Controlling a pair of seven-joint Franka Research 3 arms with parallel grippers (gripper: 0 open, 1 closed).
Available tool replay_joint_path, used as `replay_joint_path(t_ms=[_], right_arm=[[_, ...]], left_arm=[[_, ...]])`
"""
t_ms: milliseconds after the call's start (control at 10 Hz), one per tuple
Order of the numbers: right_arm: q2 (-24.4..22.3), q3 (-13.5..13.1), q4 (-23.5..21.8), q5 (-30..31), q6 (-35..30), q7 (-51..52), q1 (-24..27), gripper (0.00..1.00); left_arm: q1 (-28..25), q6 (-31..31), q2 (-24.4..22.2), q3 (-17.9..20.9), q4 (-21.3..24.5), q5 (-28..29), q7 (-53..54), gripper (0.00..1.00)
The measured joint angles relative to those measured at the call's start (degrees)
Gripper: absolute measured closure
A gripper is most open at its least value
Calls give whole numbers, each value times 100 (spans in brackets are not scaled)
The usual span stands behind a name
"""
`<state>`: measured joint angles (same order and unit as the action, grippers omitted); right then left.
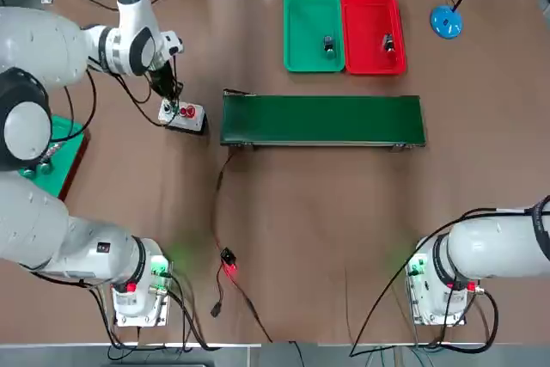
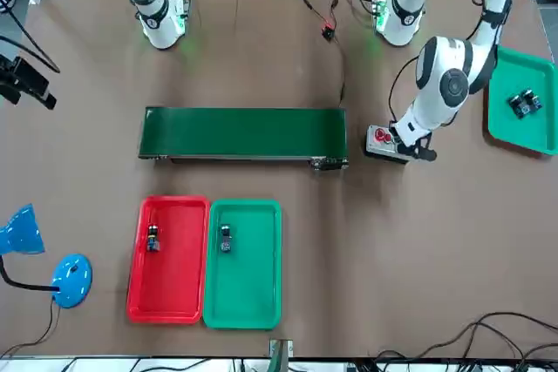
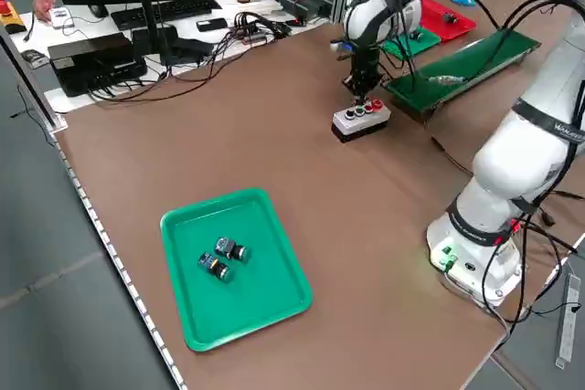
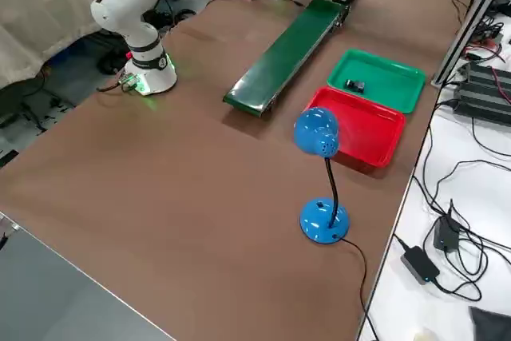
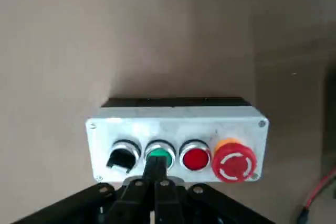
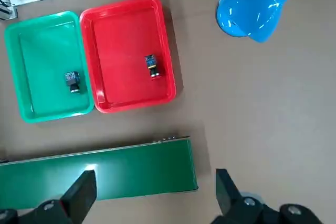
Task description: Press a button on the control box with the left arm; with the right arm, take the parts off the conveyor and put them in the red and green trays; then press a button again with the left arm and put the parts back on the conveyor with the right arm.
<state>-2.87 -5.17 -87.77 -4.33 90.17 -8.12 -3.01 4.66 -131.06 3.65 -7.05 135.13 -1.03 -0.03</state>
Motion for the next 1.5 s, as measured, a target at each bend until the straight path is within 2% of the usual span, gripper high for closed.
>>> replay_joint_path(t_ms=[200,500,800,1100,1300,1500], right_arm=[[19,33,-39,-1,10,0,-63,0],[410,50,-136,-1,283,18,-283,0],[1015,51,-158,86,973,97,-400,0],[1796,52,-168,210,1805,372,-472,0],[2274,52,-174,210,2221,592,-540,0],[2888,55,-183,210,2812,735,-656,0]], left_arm=[[-22,813,-375,5,-614,0,-2,96],[-34,1722,-540,185,-1972,0,-2,88],[-31,2297,-536,475,-3253,0,-1,44],[-33,3336,-534,579,-4280,0,-1,1],[-53,3987,-538,601,-4600,0,17,0],[-62,4264,-534,602,-4626,0,14,0]])
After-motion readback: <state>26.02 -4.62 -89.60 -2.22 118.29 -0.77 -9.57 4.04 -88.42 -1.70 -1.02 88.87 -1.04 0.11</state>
